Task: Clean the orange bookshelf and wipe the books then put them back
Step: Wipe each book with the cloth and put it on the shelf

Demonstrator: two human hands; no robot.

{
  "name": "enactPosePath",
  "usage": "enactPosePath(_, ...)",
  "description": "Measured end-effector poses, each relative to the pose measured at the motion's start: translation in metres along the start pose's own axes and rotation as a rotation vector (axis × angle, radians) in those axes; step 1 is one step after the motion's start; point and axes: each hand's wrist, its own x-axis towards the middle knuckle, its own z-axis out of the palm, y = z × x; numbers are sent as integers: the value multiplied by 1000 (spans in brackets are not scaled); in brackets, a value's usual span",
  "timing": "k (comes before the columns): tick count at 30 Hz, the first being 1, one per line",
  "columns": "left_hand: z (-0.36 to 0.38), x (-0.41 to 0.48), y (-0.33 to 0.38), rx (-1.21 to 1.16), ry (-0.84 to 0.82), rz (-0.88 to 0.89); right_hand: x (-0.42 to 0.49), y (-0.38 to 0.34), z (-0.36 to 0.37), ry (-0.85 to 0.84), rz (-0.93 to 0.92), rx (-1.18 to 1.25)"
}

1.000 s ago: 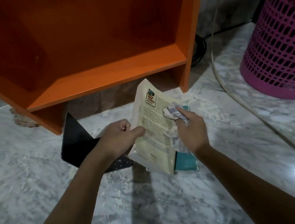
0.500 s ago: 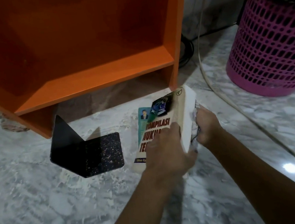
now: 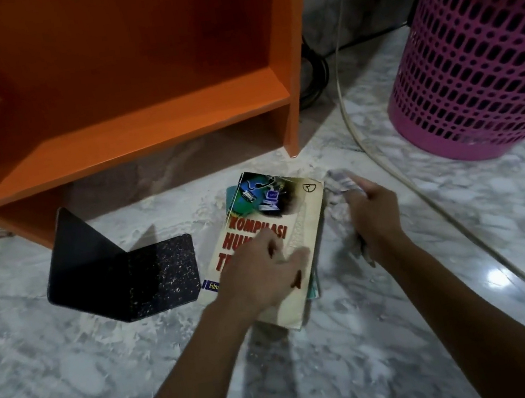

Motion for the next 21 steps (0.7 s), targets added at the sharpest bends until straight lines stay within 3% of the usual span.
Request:
enactPosePath(2, -16, 5, -14, -39, 168, -35, -6, 0, -4, 69, -143, -30)
enactPosePath(5, -32, 9, -47, 157, 375, -136, -26, -6, 8, 42, -585, -262)
enactPosePath(7, -37, 11, -67, 67, 292, -232, -45, 2, 22, -129, -924, -455)
enactPosePath(9, -39, 10, -78, -171, 161, -333, -67, 15, 40, -411, -1082, -517)
enactPosePath(11, -41, 6, -83, -359, 91, -417, -83, 29, 55, -661, -1100, -623)
enactPosePath(14, -44, 1, -87, -506, 26, -483, -72, 32, 68, -733, -1069, -836)
enactPosePath(19, -51, 0, -85, -574, -56, -511, 8, 14, 54, -206, -714, -930)
enactPosePath(21, -51, 2, -86, -556, -54, -523, 33, 5, 49, -121, -642, -876)
